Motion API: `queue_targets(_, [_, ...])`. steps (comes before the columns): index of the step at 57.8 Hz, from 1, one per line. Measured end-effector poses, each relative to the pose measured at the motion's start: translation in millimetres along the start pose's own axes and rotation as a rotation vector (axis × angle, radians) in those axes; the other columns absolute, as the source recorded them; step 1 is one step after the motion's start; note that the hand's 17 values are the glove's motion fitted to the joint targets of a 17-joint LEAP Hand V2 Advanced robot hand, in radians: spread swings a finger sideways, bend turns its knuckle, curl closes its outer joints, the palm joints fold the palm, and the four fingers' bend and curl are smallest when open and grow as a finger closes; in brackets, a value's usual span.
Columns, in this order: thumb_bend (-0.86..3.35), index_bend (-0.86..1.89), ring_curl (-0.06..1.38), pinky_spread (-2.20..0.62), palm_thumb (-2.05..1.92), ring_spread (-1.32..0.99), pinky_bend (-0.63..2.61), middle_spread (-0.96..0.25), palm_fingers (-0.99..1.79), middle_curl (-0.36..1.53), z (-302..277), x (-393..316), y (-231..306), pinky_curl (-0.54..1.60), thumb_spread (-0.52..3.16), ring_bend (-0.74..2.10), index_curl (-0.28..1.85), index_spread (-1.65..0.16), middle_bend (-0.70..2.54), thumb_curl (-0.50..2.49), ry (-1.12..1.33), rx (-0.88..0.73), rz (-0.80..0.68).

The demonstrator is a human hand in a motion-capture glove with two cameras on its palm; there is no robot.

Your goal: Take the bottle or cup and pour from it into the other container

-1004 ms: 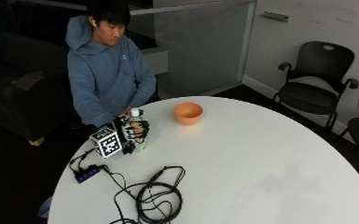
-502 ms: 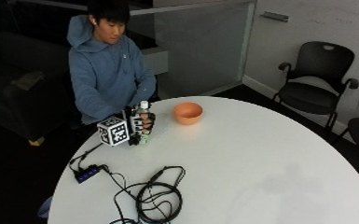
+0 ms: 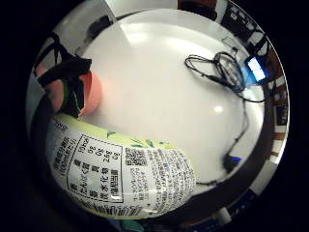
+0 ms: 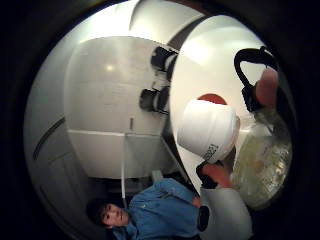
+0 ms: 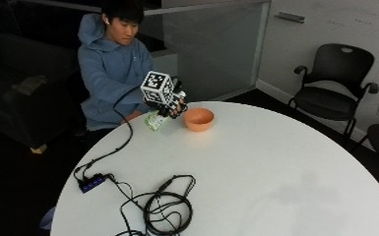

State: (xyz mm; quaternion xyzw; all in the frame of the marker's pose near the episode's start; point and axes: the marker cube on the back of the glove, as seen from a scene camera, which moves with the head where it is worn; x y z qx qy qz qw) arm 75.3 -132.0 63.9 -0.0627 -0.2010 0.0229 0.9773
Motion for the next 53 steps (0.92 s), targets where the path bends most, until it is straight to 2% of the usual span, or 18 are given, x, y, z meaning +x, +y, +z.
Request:
queue_targets(16, [-0.04,0.17,0.47,-0.2,0.95,-0.17,0.56,-0.05,1.24,0.5,7,-54,-33,0.41,0.3,0.52,0.44,-0.11,0.37,0.69,0.528,-0.157,0.043])
queue_targets(20, [-0.04,0.17,0.47,-0.2,0.95,-0.17,0.56,-0.05,1.24,0.5,9,-59,-36,0.41,0.3,0.52,0.44,-0.11,0.37,0.69,0.755,-0.218,-0.064])
queue_targets(22, [-0.04,0.17,0.47,-0.2,0.95,-0.17,0.56,-0.05,1.24,0.51,13,-64,-40,0.41,0.3,0.52,0.44,-0.11,0.37,0.69,0.839,-0.224,-0.06])
queue_targets(26, [-0.04,0.17,0.47,-0.2,0.95,-0.17,0.56,-0.05,1.24,0.51,23,-80,-49,0.41,0.3,0.52,0.44,-0.11,0.37,0.69,0.903,-0.197,0.059])
queue_targets(35, [-0.04,0.16,0.47,-0.19,0.93,-0.18,0.56,-0.05,1.24,0.51,43,-99,-54,0.41,0.29,0.52,0.44,-0.11,0.37,0.7,1.053,-0.252,0.032])
queue_targets(41, [-0.04,0.16,0.47,-0.2,0.93,-0.18,0.56,-0.06,1.24,0.51,50,-107,-54,0.41,0.29,0.52,0.45,-0.11,0.37,0.7,1.041,-0.317,-0.034])
queue_targets(47, [-0.04,0.16,0.47,-0.2,0.93,-0.18,0.57,-0.06,1.24,0.51,53,-105,-62,0.41,0.29,0.52,0.45,-0.11,0.37,0.7,1.074,-0.268,0.086])
queue_targets(53, [-0.04,0.16,0.47,-0.2,0.93,-0.18,0.57,-0.06,1.24,0.51,57,-108,-58,0.41,0.3,0.52,0.45,-0.12,0.37,0.7,1.081,-0.288,0.033])
